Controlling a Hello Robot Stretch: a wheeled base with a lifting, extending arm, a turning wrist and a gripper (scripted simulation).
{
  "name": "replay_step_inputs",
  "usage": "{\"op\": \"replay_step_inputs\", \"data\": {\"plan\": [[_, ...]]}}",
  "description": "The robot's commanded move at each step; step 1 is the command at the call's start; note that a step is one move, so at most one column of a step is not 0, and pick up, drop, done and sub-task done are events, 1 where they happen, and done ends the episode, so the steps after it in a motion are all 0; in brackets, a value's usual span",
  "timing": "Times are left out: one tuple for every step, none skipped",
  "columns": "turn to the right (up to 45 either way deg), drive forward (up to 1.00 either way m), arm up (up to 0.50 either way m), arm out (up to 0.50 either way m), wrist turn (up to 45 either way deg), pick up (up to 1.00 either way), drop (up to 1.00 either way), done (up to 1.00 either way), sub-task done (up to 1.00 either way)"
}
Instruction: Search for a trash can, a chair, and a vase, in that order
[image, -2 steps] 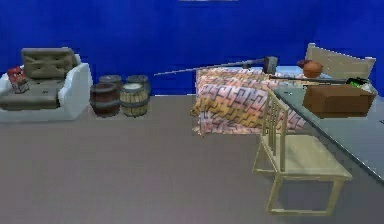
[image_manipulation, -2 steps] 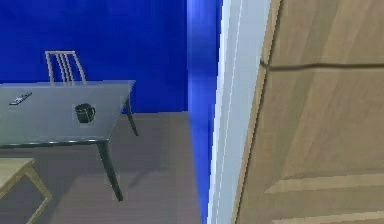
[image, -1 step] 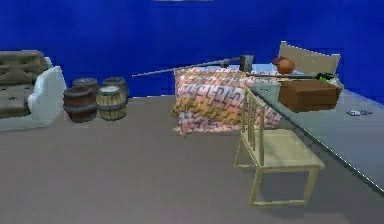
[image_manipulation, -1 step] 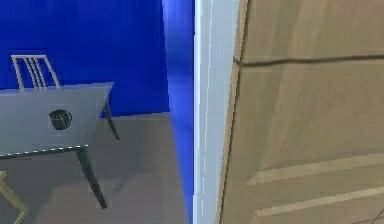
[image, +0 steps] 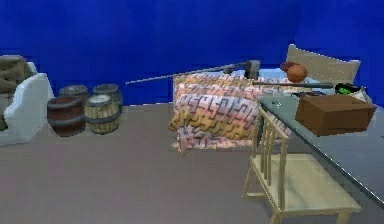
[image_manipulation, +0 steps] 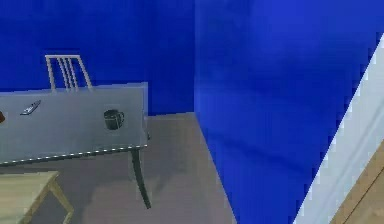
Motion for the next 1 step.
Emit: {"op": "replay_step_inputs", "data": {"plan": [[33.0,0.00,0.00,0.00,0.0,0.00,0.00,0.00,0.00]]}}
